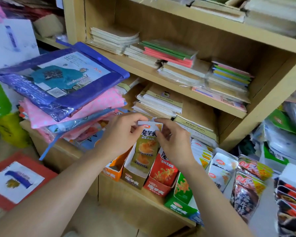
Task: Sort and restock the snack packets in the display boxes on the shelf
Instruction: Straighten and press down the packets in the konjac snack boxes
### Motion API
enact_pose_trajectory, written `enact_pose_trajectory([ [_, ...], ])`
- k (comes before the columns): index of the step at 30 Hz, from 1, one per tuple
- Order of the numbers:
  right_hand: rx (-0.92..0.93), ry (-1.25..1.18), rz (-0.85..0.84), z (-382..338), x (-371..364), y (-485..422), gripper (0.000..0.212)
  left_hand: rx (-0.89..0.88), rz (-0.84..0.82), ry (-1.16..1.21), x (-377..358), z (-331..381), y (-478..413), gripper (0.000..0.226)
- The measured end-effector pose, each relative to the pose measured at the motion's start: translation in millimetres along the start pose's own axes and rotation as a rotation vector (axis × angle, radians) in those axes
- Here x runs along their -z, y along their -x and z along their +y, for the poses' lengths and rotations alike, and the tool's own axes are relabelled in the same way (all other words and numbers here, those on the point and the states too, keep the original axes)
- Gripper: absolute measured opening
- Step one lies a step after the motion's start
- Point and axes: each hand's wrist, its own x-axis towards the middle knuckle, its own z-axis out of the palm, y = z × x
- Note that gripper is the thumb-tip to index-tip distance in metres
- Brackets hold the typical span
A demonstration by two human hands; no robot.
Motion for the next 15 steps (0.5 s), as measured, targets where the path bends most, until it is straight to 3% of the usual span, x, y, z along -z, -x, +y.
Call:
enact_pose_trajectory([
  [4, 0.030, 0.069, 0.048, 8, -2, 2, 0.040, 0.022, -0.081, 0.035, -8, 3, -5, 0.044],
  [7, 0.038, 0.151, 0.074, 12, -4, 5, 0.046, 0.008, -0.102, 0.048, -18, 4, -6, 0.050],
  [10, 0.027, 0.151, 0.113, 19, -6, 5, 0.035, -0.029, -0.079, 0.047, -29, 0, -7, 0.044],
  [15, 0.007, 0.152, 0.182, 23, -4, 4, 0.024, -0.101, -0.016, 0.019, -34, 0, -14, 0.012],
])
